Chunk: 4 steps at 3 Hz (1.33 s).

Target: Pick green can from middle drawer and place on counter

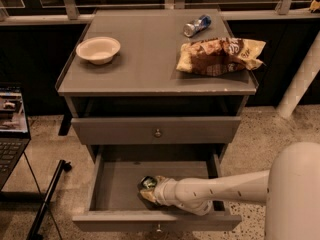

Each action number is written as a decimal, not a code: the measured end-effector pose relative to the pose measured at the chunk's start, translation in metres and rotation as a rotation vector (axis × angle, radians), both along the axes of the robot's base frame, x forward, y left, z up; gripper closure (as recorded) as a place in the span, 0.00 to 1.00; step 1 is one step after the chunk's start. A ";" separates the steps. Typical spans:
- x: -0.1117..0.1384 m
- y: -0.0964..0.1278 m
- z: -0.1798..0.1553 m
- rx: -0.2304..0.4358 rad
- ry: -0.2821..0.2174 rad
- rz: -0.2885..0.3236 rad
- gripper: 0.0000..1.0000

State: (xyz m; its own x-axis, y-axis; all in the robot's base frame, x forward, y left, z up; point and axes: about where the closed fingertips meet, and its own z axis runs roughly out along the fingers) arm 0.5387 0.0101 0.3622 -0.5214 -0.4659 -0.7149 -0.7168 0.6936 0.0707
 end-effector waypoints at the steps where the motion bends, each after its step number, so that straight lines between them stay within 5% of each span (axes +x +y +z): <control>1: 0.000 0.000 0.000 0.000 0.000 0.000 1.00; 4: 0.002 0.000 0.023 0.061 -0.017 0.046 1.00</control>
Offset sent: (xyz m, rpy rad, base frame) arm 0.0030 -0.0007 0.0100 0.0403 -0.0040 -0.0035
